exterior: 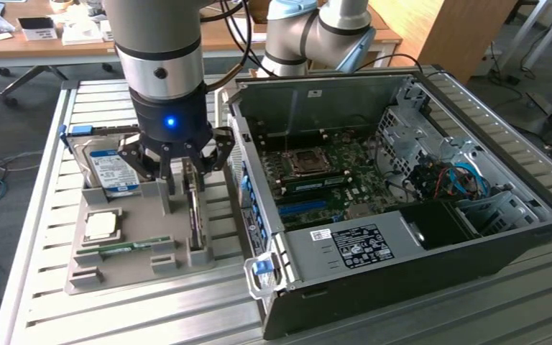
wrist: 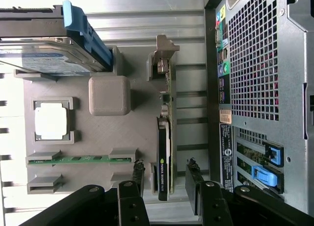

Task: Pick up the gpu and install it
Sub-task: 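Pick up the gpu and move the gpu toward the slot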

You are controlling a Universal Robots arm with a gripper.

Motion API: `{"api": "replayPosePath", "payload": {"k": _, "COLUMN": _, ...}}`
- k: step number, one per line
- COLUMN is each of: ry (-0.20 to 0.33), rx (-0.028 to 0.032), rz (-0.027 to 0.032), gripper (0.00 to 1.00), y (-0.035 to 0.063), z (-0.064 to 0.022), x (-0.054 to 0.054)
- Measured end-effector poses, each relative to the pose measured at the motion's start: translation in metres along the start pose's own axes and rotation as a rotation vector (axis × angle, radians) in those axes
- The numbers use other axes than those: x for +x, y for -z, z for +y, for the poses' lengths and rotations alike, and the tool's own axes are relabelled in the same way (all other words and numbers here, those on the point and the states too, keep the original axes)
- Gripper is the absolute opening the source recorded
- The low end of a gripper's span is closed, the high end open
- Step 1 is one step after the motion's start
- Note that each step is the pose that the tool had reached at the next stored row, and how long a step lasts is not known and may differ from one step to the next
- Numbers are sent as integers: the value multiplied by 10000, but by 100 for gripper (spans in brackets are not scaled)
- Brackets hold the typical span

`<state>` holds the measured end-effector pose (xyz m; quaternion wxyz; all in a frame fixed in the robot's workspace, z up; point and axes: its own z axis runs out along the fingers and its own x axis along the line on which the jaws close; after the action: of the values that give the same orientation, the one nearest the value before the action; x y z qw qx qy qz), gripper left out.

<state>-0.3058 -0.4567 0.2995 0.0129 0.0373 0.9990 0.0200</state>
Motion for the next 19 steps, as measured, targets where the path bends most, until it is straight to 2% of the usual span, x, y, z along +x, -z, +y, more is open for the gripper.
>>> {"api": "replayPosePath", "payload": {"k": 19, "ry": 0, "rx": -2, "rz": -2, "gripper": 47, "y": -37, "z": -2, "x": 1}}
